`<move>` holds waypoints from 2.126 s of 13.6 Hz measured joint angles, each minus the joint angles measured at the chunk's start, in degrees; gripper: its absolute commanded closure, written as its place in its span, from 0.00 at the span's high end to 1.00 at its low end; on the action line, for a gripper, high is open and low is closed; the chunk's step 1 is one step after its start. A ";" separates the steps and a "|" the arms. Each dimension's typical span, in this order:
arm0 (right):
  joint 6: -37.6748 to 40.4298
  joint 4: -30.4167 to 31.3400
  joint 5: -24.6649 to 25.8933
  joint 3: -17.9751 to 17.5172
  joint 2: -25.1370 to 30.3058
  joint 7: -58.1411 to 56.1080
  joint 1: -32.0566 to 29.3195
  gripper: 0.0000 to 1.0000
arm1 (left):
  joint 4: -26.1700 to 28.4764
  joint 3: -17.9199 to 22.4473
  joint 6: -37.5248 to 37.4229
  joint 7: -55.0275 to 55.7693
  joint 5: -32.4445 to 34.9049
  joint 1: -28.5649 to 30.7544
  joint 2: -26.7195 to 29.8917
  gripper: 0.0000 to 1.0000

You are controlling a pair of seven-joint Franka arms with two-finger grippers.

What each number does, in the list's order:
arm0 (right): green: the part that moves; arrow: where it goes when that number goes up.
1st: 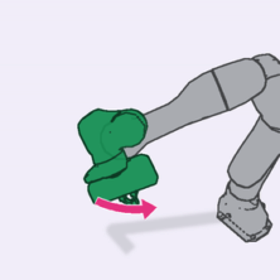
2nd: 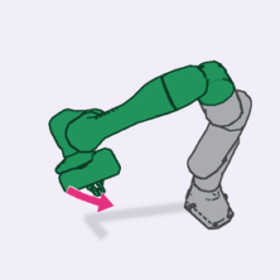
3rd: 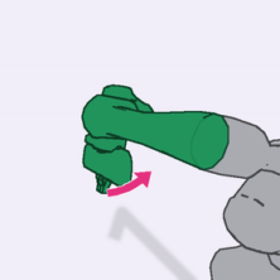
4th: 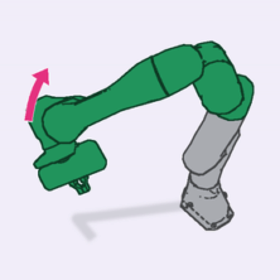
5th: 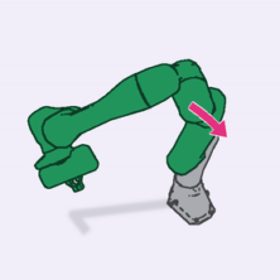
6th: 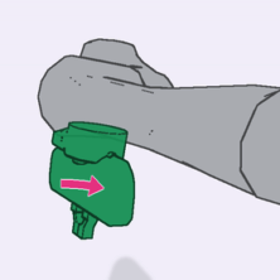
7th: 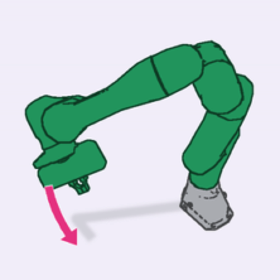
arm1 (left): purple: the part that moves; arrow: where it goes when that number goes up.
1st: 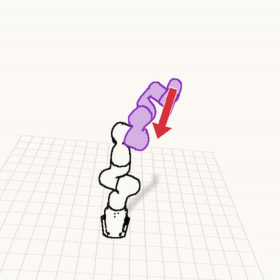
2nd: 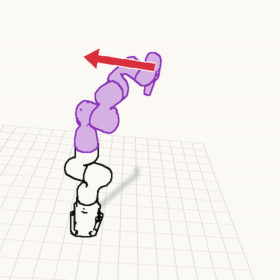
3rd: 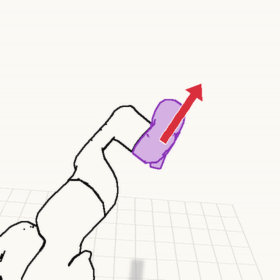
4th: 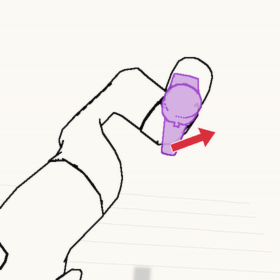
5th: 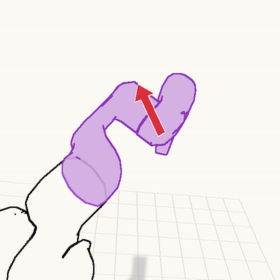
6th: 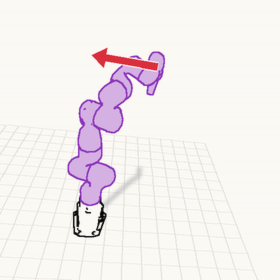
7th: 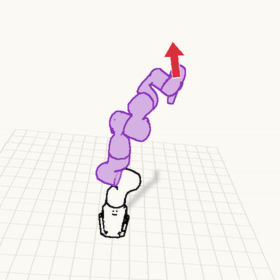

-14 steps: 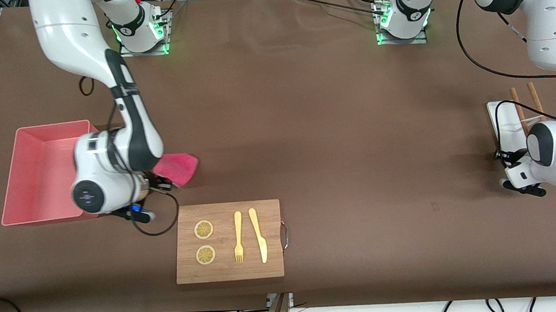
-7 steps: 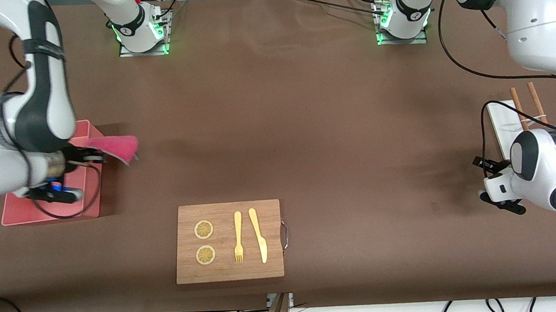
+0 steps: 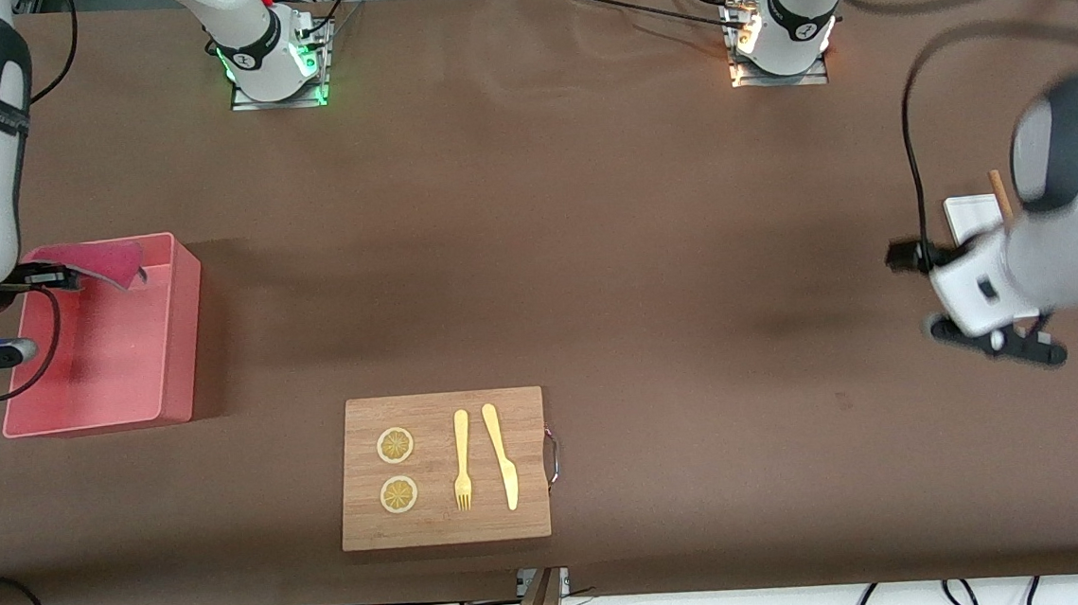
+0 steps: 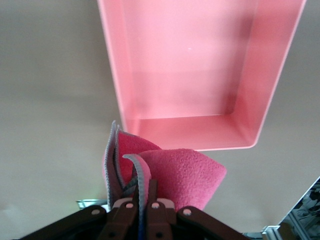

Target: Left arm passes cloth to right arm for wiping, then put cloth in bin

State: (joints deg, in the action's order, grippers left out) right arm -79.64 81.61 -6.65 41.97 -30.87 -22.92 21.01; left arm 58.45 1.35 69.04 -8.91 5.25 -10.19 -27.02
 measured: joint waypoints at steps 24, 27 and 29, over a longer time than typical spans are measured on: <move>6.16 -18.32 -5.92 -5.04 1.01 20.47 3.11 1.00 | 29.60 1.17 19.72 7.49 -7.21 5.92 21.48 1.00; 6.87 -17.08 4.62 -25.90 7.72 22.84 -7.97 1.00 | 28.98 1.29 19.82 7.46 -7.58 7.37 21.43 1.00; 5.86 -14.34 9.23 -36.37 11.50 22.85 -14.86 1.00 | 27.85 1.36 19.84 7.46 -7.59 7.97 21.42 1.00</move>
State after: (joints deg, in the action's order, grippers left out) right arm -73.78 67.27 2.58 5.60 -19.36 -0.08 6.15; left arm 86.30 2.72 88.87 -1.45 -2.34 -2.22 -5.60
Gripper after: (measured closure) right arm 0.000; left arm 0.000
